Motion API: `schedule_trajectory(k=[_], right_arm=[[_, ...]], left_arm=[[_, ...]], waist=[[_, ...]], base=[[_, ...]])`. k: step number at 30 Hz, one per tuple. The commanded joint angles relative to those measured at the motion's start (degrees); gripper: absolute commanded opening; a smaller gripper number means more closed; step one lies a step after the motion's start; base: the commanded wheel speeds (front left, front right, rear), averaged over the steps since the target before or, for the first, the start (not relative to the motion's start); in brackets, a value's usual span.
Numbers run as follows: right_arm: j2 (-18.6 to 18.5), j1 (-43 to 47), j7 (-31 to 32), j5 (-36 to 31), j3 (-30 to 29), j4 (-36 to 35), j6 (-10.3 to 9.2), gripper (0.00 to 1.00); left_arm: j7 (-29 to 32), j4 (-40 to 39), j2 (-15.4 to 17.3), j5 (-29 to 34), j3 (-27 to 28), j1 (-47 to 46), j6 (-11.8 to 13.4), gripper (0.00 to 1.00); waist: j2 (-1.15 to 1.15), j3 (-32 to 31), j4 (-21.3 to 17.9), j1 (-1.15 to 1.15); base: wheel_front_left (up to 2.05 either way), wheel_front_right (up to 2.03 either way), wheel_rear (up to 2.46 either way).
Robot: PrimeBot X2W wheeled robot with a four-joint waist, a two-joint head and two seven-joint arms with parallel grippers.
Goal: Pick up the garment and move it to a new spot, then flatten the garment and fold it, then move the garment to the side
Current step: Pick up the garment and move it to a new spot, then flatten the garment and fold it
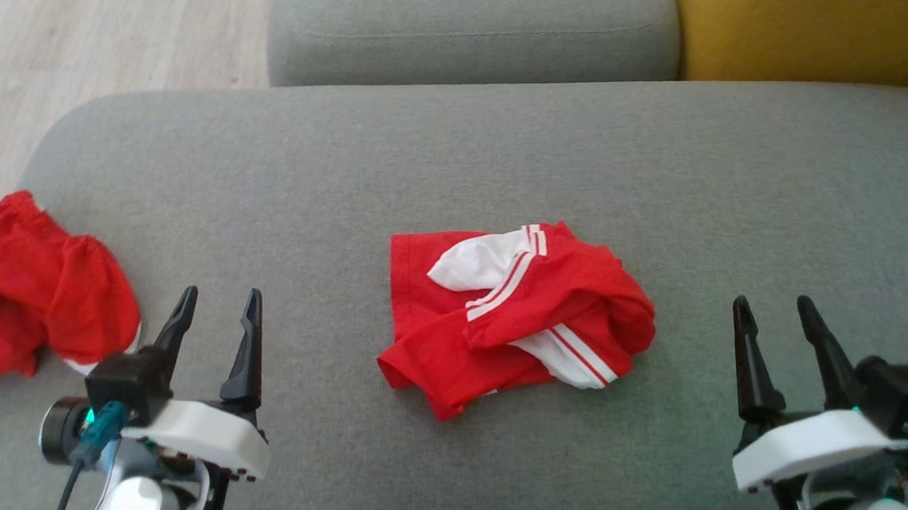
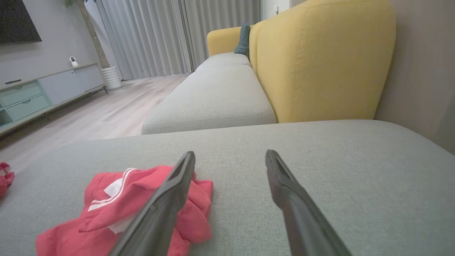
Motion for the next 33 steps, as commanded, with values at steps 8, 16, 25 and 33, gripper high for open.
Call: schedule_trajectory(k=[8,16,25,33], right_arm=[[-0.3,-0.1,-0.2,0.4,1.5,-2.1,-0.04,1.0],[-0.3,-0.1,-0.1,0.5,1.7,-2.2,-0.04,1.0],[-0.3,-0.3,0.0,0.5,1.7,-2.1,-0.04,1.0],[-2.3,-3.2,4.4,-0.1,10.5,-1.4,-0.04,1.0]], left_arm=[[0.6,-3.6,1.7,0.9,2.7,-2.4,1.7,1.0],[1.3,-4.8,1.9,0.9,2.6,-2.0,2.6,1.0],[1.5,-4.9,2.1,0.8,2.2,-2.1,2.7,1.0],[1.8,-5.5,2.1,0.8,1.3,-3.2,2.7,1.0]], waist=[[0.0,-0.8,-0.7,0.0],[0.0,-0.7,-0.3,0.0],[0.0,-0.5,0.1,0.0],[0.0,1.9,0.8,0.0]], base=[[0.0,0.0,0.0],[0.0,0.0,0.0],[0.0,0.0,0.0],[0.0,0.0,0.0]])
